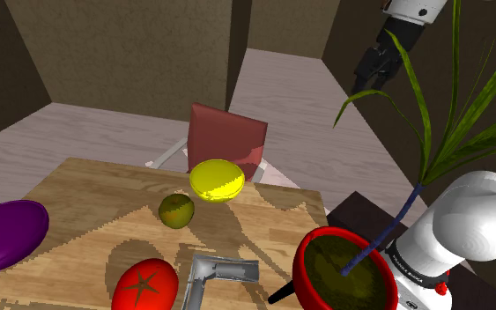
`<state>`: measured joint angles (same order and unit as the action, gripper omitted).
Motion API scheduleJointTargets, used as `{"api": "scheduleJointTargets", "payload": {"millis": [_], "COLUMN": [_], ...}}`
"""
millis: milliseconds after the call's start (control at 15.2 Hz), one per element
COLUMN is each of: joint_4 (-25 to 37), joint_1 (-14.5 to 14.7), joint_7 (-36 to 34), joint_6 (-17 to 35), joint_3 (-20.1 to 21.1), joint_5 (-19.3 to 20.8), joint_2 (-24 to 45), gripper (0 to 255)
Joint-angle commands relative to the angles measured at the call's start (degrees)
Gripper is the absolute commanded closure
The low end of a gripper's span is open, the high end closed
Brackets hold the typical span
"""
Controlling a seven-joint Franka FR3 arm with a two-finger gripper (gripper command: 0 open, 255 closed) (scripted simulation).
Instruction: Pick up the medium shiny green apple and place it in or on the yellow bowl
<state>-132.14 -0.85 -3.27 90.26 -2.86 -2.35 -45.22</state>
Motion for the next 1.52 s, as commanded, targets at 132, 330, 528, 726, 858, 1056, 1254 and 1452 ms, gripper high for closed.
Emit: {"api": "scheduleJointTargets", "payload": {"millis": [132,330,528,726,858,1056,1254,1452], "joint_4": [-0.6,-1.0,-0.8,0.0,0.9,2.6,5.0,7.9], "joint_1": [0.8,2.0,3.2,4.2,4.9,5.8,6.6,7.4], "joint_7": [-1.7,-4.3,-6.7,-9.2,-10.8,-13.4,-16.0,-18.8], "joint_6": [2.1,5.4,8.5,11.7,13.7,16.5,19.1,21.4], "joint_3": [1.9,4.8,7.6,10.4,12.2,14.8,17.3,19.6], "joint_5": [-1.2,-2.9,-4.4,-5.5,-6.1,-6.6,-6.5,-5.9], "joint_2": [1.9,5.3,9.1,13.5,16.6,21.6,27.0,32.7], "gripper": [0,0,0,0,0,0,0,0]}}
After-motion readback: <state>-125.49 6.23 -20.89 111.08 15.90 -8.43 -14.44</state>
